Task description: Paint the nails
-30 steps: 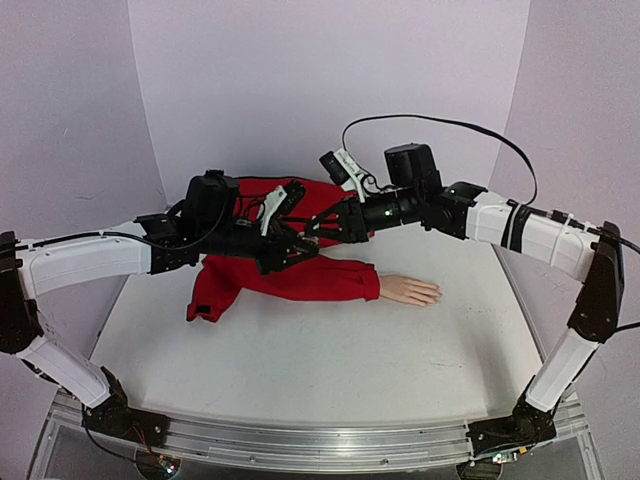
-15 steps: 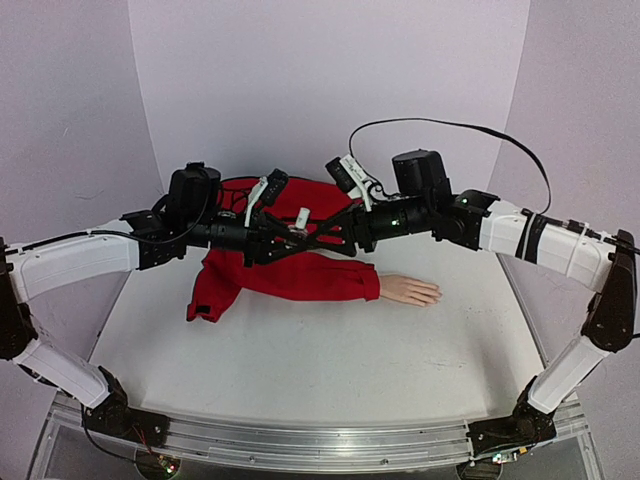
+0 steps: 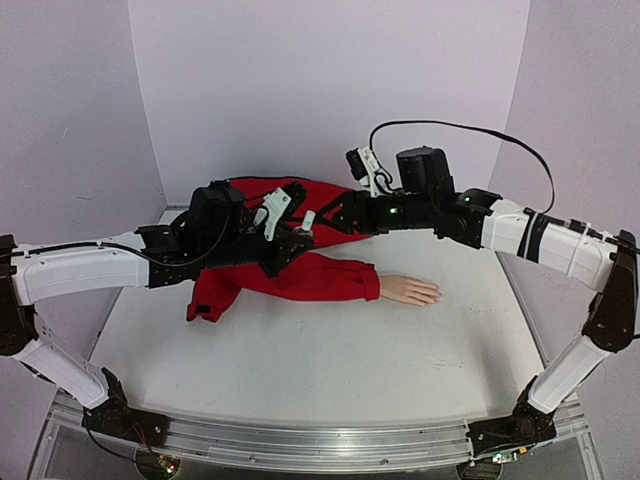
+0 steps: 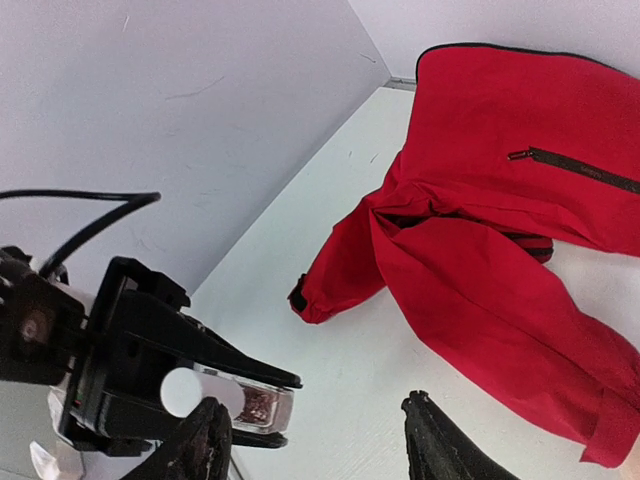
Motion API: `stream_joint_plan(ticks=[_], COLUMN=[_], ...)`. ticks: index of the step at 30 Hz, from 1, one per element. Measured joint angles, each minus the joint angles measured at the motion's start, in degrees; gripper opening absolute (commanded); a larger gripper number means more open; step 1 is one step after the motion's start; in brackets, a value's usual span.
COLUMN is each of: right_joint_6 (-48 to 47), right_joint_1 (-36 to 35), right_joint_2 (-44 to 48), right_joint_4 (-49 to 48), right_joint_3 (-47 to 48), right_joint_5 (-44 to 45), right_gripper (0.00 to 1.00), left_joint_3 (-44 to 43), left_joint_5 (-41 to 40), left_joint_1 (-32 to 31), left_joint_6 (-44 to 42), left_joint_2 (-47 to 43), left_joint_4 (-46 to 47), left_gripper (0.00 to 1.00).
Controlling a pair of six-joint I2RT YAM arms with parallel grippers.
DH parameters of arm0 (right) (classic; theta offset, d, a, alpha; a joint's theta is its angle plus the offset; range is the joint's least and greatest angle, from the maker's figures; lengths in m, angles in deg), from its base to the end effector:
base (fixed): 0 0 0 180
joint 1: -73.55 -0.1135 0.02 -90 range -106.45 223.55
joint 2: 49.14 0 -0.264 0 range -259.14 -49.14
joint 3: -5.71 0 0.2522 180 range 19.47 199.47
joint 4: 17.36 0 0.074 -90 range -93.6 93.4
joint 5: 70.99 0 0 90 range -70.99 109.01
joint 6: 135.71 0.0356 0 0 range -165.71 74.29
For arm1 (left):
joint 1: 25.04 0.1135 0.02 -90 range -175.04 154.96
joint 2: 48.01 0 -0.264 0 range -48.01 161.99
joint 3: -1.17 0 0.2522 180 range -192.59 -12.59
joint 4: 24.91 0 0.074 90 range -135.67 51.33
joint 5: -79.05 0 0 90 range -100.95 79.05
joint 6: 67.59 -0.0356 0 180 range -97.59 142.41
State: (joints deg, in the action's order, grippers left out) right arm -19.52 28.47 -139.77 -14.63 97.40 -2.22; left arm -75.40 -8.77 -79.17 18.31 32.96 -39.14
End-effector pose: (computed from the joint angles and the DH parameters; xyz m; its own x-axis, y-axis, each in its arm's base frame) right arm 0.2607 0.2797 0.3790 -0.4226 0.1589 -0.8923 -0.8125 0.3697 0.4506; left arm 0.1945 -0.2713 0.3199 -0.1273 0.2980 -0.9460 0.8421 0.5364 0.0556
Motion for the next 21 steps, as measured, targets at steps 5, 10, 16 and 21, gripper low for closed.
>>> stream_joint_plan(ticks=[5,10,16,21], right_joint_6=[2.8,3.6,3.7,4.1], right_joint_1=[-0.1,-1.0,-1.6,-1.9], right_joint_2=[-0.1,0.3,0.2,-2.5], right_joint_4=[-1.9,-3.5,-3.7,-4.1], right_joint_3=[-0.1,-1.6,-1.1,2.3], right_joint_5=[0.3,1.8,1.7,1.3], right_gripper=[0.62,0.68,0.53,0.45], left_joint_3=[-0.2,-0.2,-0.2,-0.2], left_joint_5=[-4.5,-9.0,-10.1,-10.1], left_joint_1=[-0.4,-0.7,-0.9,-1.0], left_joint_6=[0.3,1.2,1.6,1.7], left_joint_2=[1.2,1.5,1.8,2.4], left_joint_4=[0.5,0.5,0.5,0.5], left_gripper=[0.0,0.0,0.0,0.0])
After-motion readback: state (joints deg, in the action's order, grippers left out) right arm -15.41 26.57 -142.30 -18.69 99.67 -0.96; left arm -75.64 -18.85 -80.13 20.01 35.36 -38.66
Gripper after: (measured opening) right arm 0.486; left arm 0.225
